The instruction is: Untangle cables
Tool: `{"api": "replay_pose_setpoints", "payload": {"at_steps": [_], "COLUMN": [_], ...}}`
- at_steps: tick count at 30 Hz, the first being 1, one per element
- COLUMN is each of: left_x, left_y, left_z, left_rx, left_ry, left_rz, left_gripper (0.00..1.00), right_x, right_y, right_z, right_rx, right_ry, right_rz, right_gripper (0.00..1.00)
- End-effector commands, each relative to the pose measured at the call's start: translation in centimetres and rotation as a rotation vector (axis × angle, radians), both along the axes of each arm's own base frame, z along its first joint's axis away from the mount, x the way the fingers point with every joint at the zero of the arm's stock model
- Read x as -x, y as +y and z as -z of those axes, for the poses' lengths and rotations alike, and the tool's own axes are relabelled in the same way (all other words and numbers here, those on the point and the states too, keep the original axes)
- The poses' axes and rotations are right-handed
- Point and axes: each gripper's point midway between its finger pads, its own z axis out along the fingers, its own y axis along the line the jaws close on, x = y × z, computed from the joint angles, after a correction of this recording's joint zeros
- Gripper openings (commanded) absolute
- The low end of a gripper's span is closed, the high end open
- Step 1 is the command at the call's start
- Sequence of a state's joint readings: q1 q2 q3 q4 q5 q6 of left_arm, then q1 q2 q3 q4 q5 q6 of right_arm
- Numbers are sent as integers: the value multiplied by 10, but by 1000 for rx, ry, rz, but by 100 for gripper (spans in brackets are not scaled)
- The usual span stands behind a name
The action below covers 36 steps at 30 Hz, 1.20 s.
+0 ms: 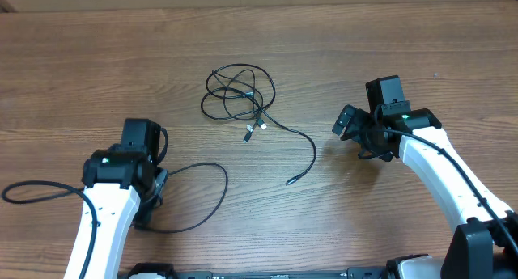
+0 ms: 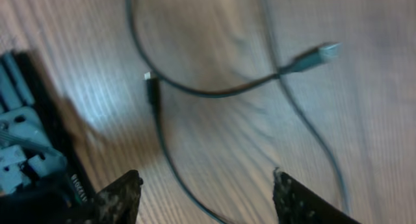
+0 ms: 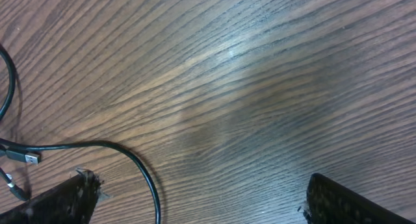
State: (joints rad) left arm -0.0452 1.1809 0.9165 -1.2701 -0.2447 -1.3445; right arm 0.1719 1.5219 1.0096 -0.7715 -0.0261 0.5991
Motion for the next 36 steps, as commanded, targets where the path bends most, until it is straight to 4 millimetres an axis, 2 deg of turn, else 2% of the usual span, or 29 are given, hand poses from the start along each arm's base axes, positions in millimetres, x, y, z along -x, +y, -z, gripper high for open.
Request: {"api": "replay_pose_setpoints", "payload": {"at_steps": [1,4,7,13,18,23,31,36], "left_x": [20,30,32,18,12,12,30,32], "left_y": [11,16,16,16,22,28,40,42], "left_z": [19,34,52,82,92,92,102,111], "left_rx": [-57,-90,-86,-67,-94,-118,-96,-70], "left_ry": [32,33,5,-101,-158,-168,-122,-119], "left_rz": [-168,-265,-325,-361,-370,-382,-485,-473], "left_gripper": [73,81,80,76,76,73,78,79], "right_x": [-2,-2,-2,-2,-2,-2,-2,-2], "right_y": [-2,-2,-2,-2,-2,-2,-2,-2], "right_z": [0,0,0,0,0,0,0,0], "right_rx": [5,5,5,5,5,5,5,5], "right_ry": [-1,-1,-1,-1,-1,-1,-1,-1], "right_rz": [8,8,8,8,8,8,8,8], "right_gripper": [100,100,100,100,100,100,100,100]}}
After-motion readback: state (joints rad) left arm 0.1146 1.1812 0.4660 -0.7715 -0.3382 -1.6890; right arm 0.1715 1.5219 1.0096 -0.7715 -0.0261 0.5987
